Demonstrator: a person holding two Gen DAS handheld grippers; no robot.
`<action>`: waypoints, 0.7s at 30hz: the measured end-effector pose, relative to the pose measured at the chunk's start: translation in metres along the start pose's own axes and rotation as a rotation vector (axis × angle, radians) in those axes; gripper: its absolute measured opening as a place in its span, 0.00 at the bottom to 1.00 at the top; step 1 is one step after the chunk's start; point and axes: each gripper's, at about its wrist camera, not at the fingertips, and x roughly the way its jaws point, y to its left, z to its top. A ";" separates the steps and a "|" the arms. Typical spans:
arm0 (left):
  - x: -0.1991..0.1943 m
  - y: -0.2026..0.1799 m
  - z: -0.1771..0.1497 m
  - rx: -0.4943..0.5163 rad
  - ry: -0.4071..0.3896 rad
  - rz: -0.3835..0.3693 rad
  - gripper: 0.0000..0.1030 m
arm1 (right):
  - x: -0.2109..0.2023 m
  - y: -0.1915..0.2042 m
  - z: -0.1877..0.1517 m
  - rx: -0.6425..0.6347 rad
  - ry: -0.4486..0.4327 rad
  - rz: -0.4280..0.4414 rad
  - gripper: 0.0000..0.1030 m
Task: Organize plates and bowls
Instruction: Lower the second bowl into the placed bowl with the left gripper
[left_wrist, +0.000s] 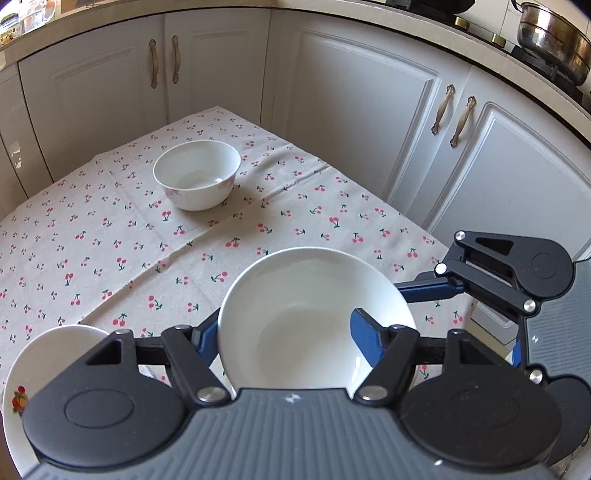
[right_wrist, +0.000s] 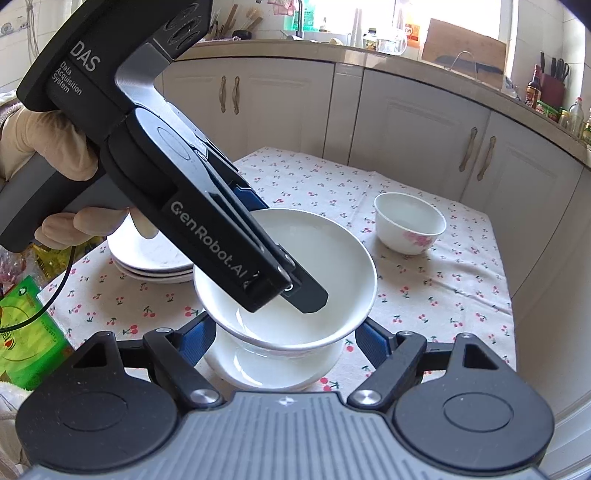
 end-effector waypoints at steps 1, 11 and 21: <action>0.001 0.001 -0.002 -0.003 0.003 -0.001 0.68 | 0.002 0.001 -0.001 -0.003 0.006 0.000 0.83; 0.009 0.003 -0.007 -0.005 0.019 -0.018 0.68 | 0.008 0.001 -0.007 0.018 0.036 0.011 0.83; 0.018 0.004 -0.010 -0.006 0.031 -0.005 0.68 | 0.012 0.001 -0.008 0.017 0.045 0.014 0.83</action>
